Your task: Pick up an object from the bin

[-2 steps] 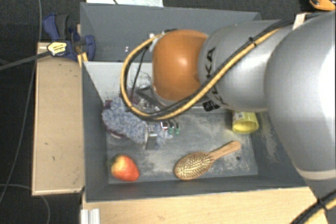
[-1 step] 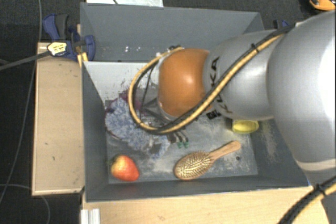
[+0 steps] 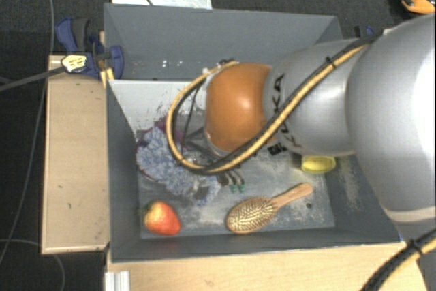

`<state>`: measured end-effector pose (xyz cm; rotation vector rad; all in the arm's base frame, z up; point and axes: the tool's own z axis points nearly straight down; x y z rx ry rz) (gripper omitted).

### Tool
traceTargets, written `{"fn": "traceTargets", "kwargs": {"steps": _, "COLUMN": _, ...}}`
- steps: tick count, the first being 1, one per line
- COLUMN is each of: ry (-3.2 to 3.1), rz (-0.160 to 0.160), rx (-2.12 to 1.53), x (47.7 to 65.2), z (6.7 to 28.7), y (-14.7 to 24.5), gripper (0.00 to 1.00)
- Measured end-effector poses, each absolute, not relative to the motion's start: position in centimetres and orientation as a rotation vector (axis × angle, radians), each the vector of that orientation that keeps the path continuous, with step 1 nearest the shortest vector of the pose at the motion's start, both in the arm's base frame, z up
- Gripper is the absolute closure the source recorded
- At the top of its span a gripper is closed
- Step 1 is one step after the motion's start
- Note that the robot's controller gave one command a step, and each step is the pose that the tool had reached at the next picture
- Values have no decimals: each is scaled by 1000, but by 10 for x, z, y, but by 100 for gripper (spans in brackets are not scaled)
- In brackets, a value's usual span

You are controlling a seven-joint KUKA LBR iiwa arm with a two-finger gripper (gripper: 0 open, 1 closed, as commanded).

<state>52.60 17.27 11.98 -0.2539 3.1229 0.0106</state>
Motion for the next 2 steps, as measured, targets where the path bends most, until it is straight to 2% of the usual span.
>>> {"fn": "traceTargets", "kwargs": {"steps": 1, "ry": 3120, "rz": 13, "rx": -239, "x": 522, "z": 116, "y": 170, "gripper": 100}}
{"fn": "traceTargets", "kwargs": {"steps": 2, "ry": 3111, "rz": 14, "rx": -267, "x": 513, "z": 221, "y": 148, "gripper": 100}}
